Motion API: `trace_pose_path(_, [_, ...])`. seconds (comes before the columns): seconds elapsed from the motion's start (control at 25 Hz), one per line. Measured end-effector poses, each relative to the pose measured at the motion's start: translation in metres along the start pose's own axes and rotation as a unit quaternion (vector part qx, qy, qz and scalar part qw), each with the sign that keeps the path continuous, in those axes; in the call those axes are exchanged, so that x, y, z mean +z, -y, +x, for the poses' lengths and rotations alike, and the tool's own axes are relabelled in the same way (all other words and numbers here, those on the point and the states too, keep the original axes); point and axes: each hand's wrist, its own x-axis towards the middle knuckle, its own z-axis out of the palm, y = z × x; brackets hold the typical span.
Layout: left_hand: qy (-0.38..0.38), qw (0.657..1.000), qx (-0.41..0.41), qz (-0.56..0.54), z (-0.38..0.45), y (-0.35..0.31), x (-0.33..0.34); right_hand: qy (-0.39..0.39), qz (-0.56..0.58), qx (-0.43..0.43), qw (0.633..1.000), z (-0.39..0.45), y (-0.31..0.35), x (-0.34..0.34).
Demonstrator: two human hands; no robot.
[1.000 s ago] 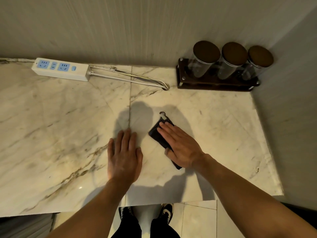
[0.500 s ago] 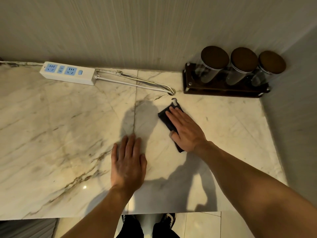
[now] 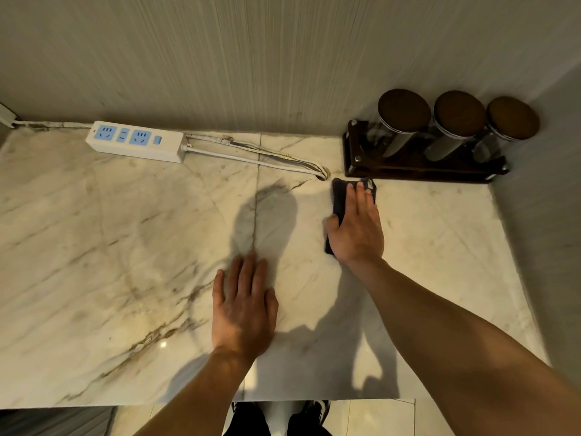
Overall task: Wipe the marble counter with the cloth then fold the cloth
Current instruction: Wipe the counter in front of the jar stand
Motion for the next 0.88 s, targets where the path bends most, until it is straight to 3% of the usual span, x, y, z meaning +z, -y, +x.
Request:
trace_pose_path(0.32, [-0.004, 1.000, 0.005, -0.002, -0.001, 0.000, -0.001, -0.048, 0.043, 0.136, 0.989, -0.024, 0.012, -0.003])
trace_pose_path(0.88, [-0.006, 1.000, 0.005, -0.005, 0.000, 0.001, 0.004, -0.040, 0.029, 0.176, 0.983, -0.092, 0.009, 0.001])
